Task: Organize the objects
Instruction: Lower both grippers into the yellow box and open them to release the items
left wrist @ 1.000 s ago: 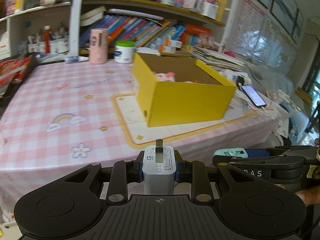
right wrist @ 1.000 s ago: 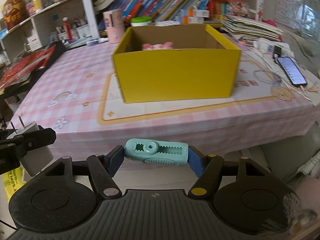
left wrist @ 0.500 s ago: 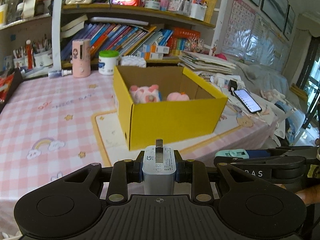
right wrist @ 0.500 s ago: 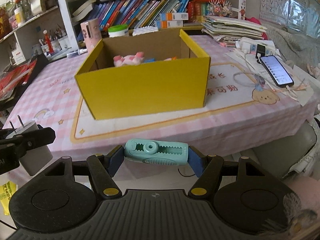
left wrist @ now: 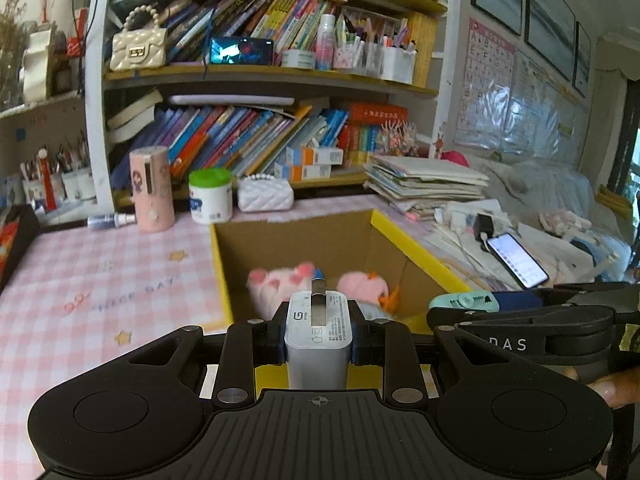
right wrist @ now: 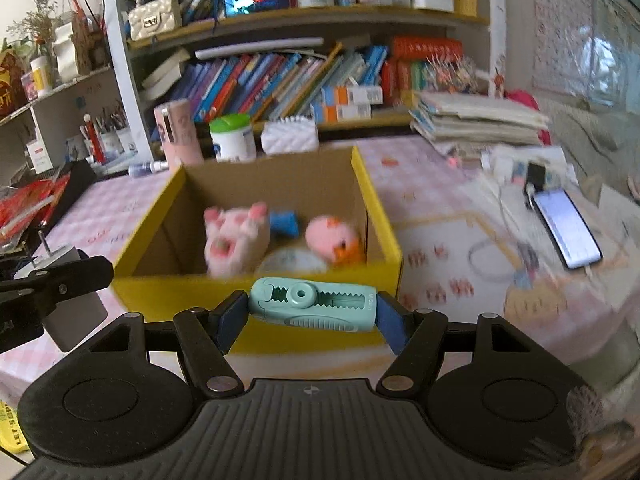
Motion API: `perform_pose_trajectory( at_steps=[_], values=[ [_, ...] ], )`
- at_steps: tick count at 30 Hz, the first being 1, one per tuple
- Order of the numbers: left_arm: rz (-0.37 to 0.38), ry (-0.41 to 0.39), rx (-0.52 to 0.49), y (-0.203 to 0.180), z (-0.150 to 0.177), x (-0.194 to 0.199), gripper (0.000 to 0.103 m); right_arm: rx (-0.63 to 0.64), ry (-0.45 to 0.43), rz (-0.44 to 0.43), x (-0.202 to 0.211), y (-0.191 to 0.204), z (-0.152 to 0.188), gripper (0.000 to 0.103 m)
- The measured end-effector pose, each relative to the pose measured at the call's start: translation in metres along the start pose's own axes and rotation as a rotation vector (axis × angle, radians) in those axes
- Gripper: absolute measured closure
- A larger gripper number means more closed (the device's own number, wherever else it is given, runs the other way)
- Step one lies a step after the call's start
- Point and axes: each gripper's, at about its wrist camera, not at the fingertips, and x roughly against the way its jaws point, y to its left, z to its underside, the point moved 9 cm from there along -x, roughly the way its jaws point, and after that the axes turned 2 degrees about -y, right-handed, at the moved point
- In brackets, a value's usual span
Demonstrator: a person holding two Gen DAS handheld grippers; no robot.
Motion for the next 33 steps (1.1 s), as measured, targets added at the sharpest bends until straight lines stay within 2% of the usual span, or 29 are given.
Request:
perform_pose_trajectory(
  at_steps=[6,12,21,33],
  values=[
    [-0.039,0.015,0.001,-0.004,-0.01,-0.036,0.078,0.093,-0.016,-0.043,-0.031,-0.008,-0.029,0.037],
    [-0.08,0.06,-0.006,-0.006,-0.009,-0.066,0.078,0.219,-0.004,-0.084,-0.066,-0.008,-0.045,0.037],
    [-0.131,0.095,-0.057,-0.007,-0.007,-0.094,0.078,0.399,0.033,-0.151,-0.108,0.004,-0.047,0.036],
    [-0.196,0.177,-0.037,0.007,0.013,-0.117,0.078,0.552,0.124,-0.223,-0.143,0.02,-0.031,0.036]
  ],
)
